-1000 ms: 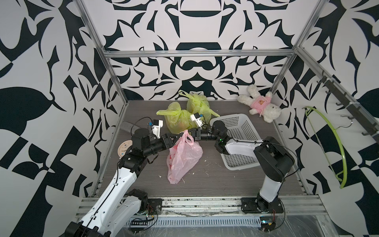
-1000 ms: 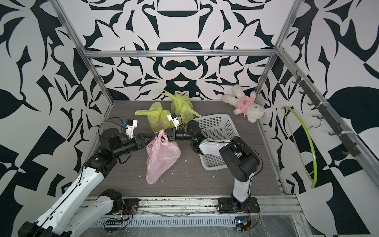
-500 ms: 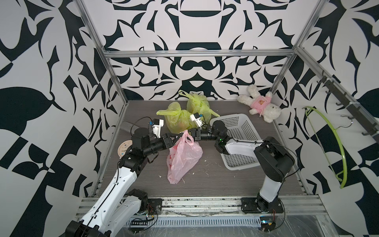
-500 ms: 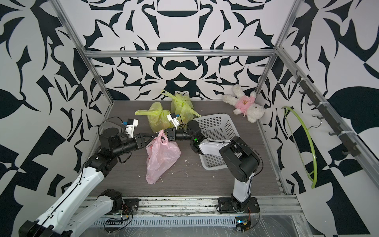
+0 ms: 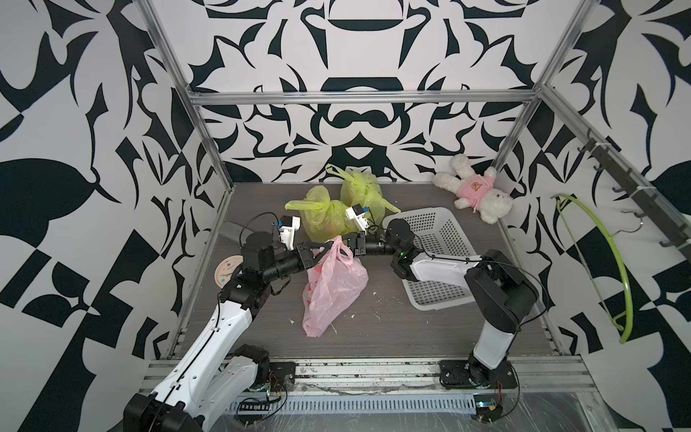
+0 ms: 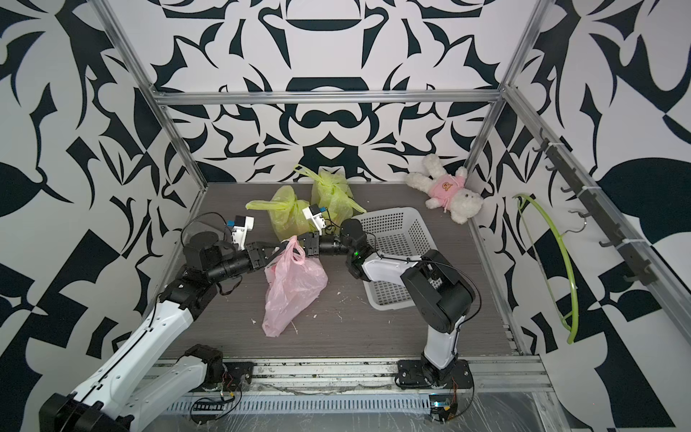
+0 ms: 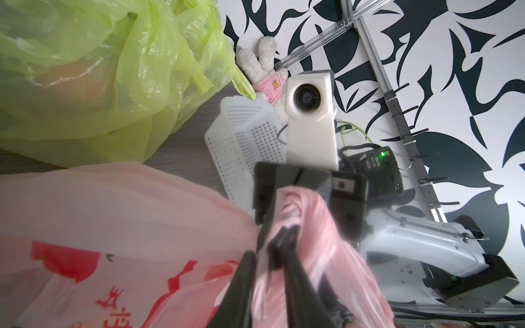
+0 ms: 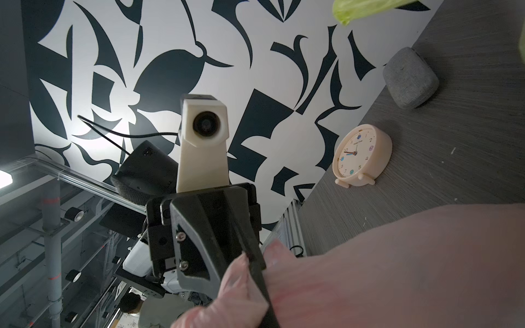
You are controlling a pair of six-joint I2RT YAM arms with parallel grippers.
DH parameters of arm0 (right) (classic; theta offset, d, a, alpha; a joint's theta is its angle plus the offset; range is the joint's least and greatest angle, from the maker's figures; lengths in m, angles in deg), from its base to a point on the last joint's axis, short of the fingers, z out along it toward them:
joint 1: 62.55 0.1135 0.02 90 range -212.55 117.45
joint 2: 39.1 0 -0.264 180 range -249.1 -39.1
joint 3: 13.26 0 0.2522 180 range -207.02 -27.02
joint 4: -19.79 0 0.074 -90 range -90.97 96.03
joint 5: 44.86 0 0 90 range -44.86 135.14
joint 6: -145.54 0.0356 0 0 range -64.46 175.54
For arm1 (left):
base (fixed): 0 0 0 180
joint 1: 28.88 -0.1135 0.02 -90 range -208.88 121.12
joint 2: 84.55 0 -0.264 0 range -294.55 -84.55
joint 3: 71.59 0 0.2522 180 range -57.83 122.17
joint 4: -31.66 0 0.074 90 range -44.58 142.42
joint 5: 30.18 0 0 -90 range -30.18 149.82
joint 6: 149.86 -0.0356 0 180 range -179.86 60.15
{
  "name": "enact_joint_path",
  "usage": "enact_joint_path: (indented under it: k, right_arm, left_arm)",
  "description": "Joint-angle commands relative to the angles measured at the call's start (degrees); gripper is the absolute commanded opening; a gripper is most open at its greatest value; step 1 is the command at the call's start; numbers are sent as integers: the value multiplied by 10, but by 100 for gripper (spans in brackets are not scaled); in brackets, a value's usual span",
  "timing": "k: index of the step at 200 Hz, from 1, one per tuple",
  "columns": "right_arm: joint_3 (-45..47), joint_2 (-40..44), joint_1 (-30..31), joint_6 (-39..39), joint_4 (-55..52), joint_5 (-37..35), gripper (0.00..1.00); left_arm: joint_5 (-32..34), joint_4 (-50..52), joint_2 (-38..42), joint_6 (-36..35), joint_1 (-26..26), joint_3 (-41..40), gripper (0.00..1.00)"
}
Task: Place the peach into a plastic bag & tie a knot
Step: Tie the plastic bag at the center of the board.
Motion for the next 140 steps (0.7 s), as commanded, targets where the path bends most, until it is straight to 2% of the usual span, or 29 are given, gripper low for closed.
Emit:
enact_joint_path:
  k: [1,26,47,81,103,127,140]
  right_arm:
    - [-22,28,4,5,26,8,0]
    - [-24,29,4,7,28,10,0]
    - [-21,30,4,6,27,13,0]
    - [-16,33,4,1,19,18,0]
    - [-13,51,-1,-46,-56,19,0]
    - [-3,97,-12,-132,-190,10,22]
    - [1,129,-17,-189,-274,-3,30]
  left_arm:
    - [-6,-11,15,-4,-1,-10,18]
    - [-1,-11,21,-6,-1,-15,11]
    - [2,-11,21,-7,-1,-15,0]
    - [18,15,12,-27,-2,-9,0]
    - [41,47,18,-48,-1,-3,0]
    - [66,65,39,-58,-2,-1,0]
    - [71,73,47,-64,-4,3,0]
